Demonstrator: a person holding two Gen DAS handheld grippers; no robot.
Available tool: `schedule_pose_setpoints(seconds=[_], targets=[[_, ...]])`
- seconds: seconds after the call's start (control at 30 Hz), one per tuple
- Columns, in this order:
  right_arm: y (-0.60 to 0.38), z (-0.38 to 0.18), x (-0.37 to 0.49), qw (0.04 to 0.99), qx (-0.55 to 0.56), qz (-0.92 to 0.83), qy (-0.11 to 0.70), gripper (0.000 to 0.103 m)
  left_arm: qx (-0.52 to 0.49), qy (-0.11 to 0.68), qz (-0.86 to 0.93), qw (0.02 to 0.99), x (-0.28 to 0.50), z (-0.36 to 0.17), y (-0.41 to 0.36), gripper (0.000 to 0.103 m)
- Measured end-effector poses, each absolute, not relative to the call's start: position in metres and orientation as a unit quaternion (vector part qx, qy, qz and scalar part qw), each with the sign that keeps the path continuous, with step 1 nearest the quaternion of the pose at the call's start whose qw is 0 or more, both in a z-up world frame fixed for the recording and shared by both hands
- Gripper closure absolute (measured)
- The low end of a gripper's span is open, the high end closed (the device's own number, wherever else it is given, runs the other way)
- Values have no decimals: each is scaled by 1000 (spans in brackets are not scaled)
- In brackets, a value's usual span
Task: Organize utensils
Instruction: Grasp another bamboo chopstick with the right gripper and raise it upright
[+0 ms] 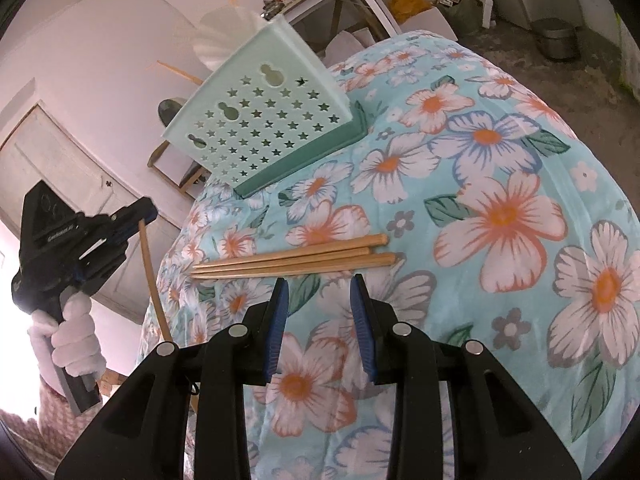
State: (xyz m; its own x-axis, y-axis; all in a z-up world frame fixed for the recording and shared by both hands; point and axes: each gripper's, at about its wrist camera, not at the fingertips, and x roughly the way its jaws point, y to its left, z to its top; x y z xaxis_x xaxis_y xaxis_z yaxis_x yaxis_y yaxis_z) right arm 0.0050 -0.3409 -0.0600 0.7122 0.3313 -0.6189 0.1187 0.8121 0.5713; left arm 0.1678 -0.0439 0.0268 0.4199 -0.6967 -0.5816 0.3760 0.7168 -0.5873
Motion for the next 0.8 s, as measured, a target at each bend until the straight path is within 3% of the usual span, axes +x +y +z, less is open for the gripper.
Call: schedule_pose_setpoints(seconds=[0.5, 0.8], targets=[[-324, -43, -5, 893, 233, 34, 382, 71, -254, 429, -275, 822, 148, -8, 32, 95], [-253, -26, 10, 922, 46, 66, 379, 71, -277, 433, -244, 823, 150, -35, 67, 94]])
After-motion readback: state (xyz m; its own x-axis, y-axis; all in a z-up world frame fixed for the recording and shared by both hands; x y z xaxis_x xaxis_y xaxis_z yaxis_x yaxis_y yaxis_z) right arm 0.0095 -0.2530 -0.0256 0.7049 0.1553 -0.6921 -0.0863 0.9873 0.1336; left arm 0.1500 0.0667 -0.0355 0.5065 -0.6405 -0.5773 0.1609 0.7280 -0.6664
